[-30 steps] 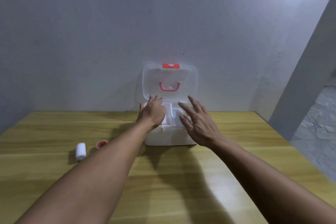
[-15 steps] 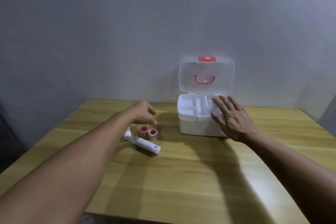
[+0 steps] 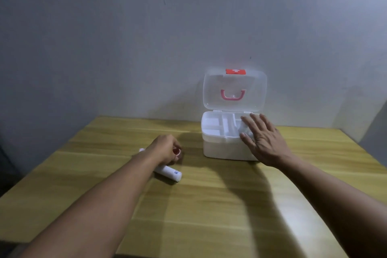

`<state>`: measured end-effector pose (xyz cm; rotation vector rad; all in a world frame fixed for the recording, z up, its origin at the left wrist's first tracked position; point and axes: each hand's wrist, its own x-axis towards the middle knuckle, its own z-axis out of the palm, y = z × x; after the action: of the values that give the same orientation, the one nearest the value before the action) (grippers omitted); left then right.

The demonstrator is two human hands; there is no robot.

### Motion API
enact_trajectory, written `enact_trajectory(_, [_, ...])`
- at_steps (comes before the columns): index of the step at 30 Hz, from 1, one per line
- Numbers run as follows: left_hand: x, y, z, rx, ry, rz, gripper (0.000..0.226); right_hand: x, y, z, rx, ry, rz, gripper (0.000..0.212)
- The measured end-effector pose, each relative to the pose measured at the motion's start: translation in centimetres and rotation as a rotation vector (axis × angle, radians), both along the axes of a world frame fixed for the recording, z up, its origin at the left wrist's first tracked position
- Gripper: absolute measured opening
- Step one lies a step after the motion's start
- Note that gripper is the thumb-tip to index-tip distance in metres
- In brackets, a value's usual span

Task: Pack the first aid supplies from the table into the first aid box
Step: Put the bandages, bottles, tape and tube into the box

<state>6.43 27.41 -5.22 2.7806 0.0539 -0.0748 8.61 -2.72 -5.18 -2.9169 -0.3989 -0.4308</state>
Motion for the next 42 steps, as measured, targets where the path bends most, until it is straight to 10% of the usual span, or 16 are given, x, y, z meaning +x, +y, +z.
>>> enact_trajectory(9, [1.3,-4.2,6.5,-0.259,-0.240,-0.160,0.030,0.0,-0.1,-0.1,0.009,0.001,0.008,0.080])
enact_trajectory(24, [3.6,-8.7,6.9,0.086,-0.074,-0.310,0.005,-0.3,0.1,0.0,0.004,0.008,-0.011,0.072])
enact_trajectory(27, [3.8,-8.5,6.3,0.075,-0.065,-0.289,0.046,-0.4,0.2,0.0,0.021,-0.012,-0.014,0.078])
enact_trajectory(33, [3.7,-8.4,4.9,0.022,-0.022,-0.274,0.024,-0.3,0.1,-0.1,0.022,-0.010,-0.010,0.074])
enact_trajectory(42, [0.9,-2.0,3.7,-0.107,-0.097,-0.025,0.062,-0.1,0.0,-0.1,0.020,0.002,0.002,0.062])
